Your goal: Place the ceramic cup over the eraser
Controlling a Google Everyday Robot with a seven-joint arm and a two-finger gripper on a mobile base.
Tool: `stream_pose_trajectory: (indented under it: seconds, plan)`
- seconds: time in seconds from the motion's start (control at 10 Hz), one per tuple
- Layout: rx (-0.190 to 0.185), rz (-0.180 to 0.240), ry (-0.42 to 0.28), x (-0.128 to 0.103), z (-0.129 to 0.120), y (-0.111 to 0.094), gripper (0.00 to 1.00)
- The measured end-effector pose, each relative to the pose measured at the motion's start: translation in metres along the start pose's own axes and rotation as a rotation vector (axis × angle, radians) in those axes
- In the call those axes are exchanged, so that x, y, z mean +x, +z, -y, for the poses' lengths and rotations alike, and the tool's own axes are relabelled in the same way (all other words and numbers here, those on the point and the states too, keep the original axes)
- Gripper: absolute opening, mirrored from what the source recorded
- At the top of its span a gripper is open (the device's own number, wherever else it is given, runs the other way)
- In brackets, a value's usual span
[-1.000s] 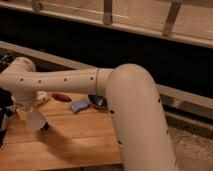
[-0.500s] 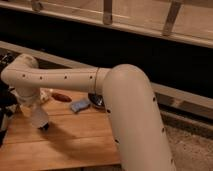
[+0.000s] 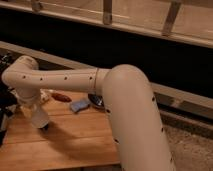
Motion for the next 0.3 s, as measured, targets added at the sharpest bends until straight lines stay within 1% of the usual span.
stream_pose_trajectory:
  seconds: [0.1, 0.2, 0.3]
  plan:
    - [0.002, 0.000, -0.005, -0.0007, -0.0012, 0.0007, 0.62]
    - [0.004, 0.000, 0.001, 0.0015, -0.0001, 0.0016, 0.49]
    - [0.007, 0.002, 0.004, 0.0030, 0.0015, 0.0010, 0.42]
